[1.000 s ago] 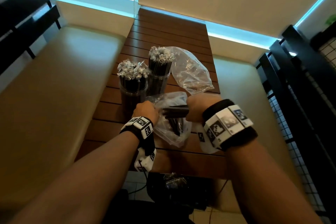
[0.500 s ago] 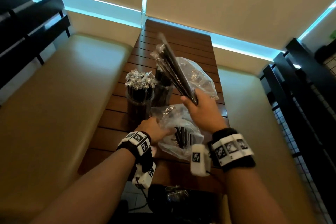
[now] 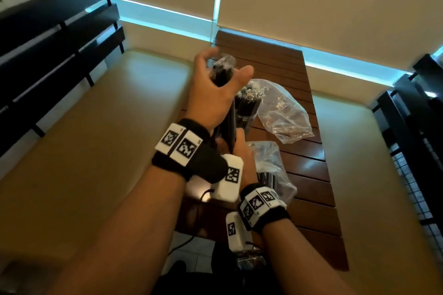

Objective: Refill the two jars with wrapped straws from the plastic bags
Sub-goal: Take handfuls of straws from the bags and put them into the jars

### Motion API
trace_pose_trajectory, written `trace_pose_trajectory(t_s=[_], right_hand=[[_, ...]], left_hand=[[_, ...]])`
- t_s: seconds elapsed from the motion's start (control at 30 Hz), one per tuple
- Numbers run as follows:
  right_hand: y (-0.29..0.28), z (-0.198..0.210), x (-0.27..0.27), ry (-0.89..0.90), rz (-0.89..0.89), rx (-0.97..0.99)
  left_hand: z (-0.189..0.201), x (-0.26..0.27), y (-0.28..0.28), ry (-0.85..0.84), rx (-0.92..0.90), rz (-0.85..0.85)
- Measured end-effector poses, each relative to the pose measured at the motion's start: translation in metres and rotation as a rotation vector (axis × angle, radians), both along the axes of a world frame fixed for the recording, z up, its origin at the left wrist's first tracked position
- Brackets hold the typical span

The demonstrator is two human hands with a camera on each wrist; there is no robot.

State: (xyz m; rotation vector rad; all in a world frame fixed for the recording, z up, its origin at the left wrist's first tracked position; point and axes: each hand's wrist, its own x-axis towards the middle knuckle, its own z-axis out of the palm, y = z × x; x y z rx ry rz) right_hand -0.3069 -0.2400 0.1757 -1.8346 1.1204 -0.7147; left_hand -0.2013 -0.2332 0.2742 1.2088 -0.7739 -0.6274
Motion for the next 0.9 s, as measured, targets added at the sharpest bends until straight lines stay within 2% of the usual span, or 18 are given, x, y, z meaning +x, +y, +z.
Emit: trace_pose_trajectory(t_s=[0.07, 0.13, 0.17, 0.3, 0.4, 0.5, 0.6, 0.67, 0.77, 0.8, 0.9], right_hand=[[-0.004, 0.019, 0.013, 0.073, -0.011, 0.127], [-0.008, 0.025, 0.021, 0.191, 0.005, 0.111], [-0.007, 0.025, 0.024, 0.191, 0.009, 0.068], [0.001, 0.024, 0.033, -0.005, -0.063, -0.094], [0.004, 0.02, 0.043, -0.087, -0.086, -0.12], [0.001, 0.014, 0.044, 0.081, -0.076, -0.004], [-0.008, 0.015, 0.042, 0.284, -0.017, 0.169], [-0.012, 0.015, 0.045, 0.299, 0.002, 0.201], [-0.018, 0.009, 0.051, 0.155, -0.034, 0.223], [-0.02, 0.007, 0.053, 0.133, -0.037, 0.218], [-0.025, -0.004, 0.05, 0.24, -0.064, 0.078]], left_hand=[[0.007, -0.007, -0.006, -0.086, 0.001, 0.102], [0.007, -0.009, -0.009, -0.122, 0.008, 0.178], [0.005, -0.009, -0.01, -0.115, 0.014, 0.179], [-0.004, -0.005, -0.006, 0.024, 0.053, 0.064], [-0.01, 0.003, 0.001, 0.078, 0.071, 0.06], [-0.005, 0.011, 0.006, 0.055, -0.007, 0.065], [0.001, 0.016, 0.006, -0.056, -0.066, 0.004], [-0.003, 0.019, 0.006, -0.145, -0.069, -0.063], [-0.017, 0.024, 0.006, -0.243, -0.035, -0.115], [-0.018, 0.025, 0.006, -0.249, -0.03, -0.122], [-0.018, 0.035, 0.001, -0.183, -0.014, -0.097]])
